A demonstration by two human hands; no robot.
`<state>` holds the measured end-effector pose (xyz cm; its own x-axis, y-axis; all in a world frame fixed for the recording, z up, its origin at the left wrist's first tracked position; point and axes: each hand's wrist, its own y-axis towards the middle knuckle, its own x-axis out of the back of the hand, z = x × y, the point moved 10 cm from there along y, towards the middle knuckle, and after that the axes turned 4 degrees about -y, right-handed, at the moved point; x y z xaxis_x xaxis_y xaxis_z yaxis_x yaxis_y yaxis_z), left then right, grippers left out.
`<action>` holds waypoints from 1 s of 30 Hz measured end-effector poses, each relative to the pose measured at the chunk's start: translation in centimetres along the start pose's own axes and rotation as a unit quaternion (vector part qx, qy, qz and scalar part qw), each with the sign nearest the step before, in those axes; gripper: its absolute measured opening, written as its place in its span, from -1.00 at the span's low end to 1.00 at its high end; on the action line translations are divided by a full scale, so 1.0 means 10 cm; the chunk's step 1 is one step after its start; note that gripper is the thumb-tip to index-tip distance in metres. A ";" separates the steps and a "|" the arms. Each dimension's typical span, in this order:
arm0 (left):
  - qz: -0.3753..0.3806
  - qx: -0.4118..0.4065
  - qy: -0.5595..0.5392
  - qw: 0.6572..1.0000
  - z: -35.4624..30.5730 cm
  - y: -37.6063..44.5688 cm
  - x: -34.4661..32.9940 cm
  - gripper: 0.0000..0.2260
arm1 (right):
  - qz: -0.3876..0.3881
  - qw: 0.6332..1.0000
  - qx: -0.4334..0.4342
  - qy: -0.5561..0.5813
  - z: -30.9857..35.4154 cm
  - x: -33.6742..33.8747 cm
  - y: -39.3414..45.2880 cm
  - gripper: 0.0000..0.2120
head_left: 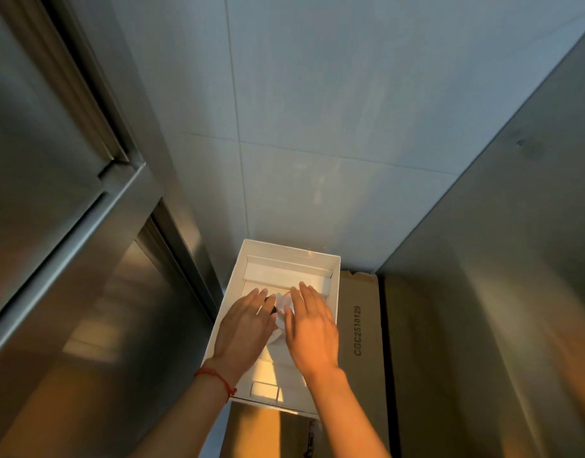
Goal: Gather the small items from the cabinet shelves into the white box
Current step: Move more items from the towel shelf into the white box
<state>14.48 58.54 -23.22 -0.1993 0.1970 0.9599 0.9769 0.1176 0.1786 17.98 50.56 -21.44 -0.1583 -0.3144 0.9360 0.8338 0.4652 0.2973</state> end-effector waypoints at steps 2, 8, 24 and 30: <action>-0.001 0.015 0.001 1.000 -0.01 -0.01 0.12 -0.51 | -0.009 1.000 0.000 0.006 0.03 0.14 0.02 -0.63; -0.046 0.018 0.005 0.999 -0.09 0.03 0.60 -0.62 | -0.035 0.999 0.004 0.021 0.14 0.58 0.13 -0.64; -0.006 0.106 0.019 0.994 -0.12 -0.12 1.54 -0.57 | -0.118 0.988 0.050 0.089 0.55 1.82 0.15 -0.67; -0.031 0.140 0.013 0.990 -0.29 -0.39 1.82 -0.57 | -0.119 0.984 0.084 0.104 0.63 2.16 0.00 -0.68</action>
<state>7.26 58.88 -5.86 -0.2531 0.1570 0.9546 0.9022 0.3945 0.1743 11.20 48.99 -0.08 -0.2126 -0.5847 0.7829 0.6844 0.4828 0.5464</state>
